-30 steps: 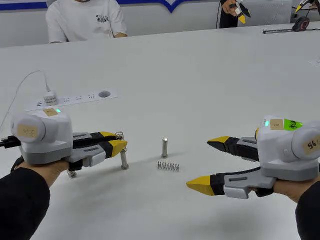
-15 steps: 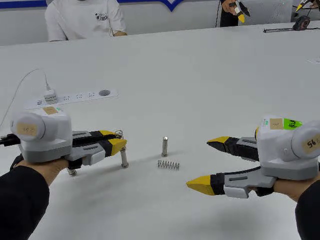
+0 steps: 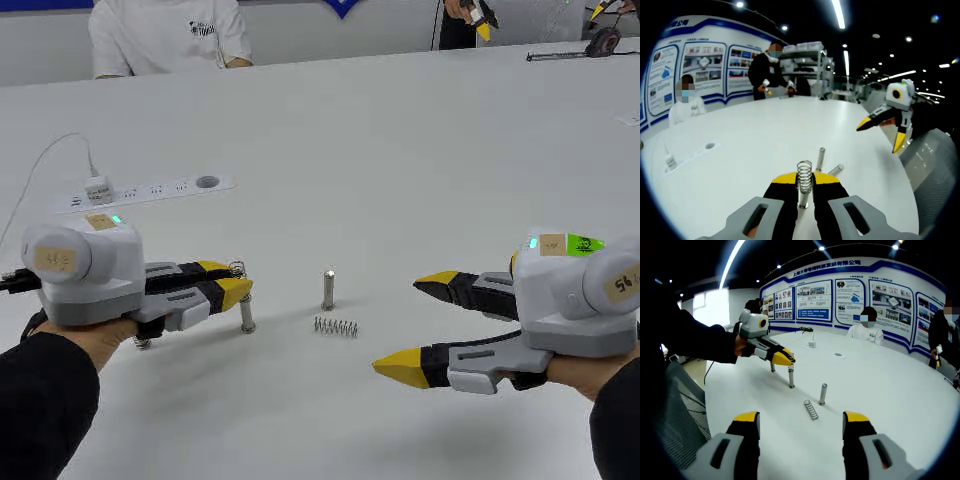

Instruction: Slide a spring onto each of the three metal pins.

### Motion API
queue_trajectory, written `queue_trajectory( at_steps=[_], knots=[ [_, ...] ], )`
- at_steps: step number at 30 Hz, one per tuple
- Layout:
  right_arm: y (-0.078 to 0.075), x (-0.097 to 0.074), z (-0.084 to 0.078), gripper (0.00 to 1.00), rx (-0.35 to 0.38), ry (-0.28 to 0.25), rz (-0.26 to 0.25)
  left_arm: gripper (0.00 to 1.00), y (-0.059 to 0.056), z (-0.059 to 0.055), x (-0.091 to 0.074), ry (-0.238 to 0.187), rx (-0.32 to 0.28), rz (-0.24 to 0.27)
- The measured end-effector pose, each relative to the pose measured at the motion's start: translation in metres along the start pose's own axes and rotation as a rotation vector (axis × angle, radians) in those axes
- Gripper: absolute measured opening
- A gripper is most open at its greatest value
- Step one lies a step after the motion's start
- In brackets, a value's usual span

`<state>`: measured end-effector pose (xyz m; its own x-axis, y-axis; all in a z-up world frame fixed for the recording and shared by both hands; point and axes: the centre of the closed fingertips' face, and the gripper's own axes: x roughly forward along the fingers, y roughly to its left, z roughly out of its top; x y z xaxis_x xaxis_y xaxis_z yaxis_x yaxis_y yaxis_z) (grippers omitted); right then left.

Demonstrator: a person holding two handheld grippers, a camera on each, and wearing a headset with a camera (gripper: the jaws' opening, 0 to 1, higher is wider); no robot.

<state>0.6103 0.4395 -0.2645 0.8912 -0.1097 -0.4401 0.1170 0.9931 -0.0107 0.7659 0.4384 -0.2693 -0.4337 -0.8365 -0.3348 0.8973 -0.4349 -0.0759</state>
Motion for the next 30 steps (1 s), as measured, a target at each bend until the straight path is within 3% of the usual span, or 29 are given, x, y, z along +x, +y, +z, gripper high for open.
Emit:
queue_trajectory(
  at_steps=[30],
  knots=[
    [-0.002, 0.001, -0.004, 0.69, 0.001, 0.014, -0.004, 0.1, 0.0, -0.017, 0.006, 0.014, 0.002, 0.008]
  ],
)
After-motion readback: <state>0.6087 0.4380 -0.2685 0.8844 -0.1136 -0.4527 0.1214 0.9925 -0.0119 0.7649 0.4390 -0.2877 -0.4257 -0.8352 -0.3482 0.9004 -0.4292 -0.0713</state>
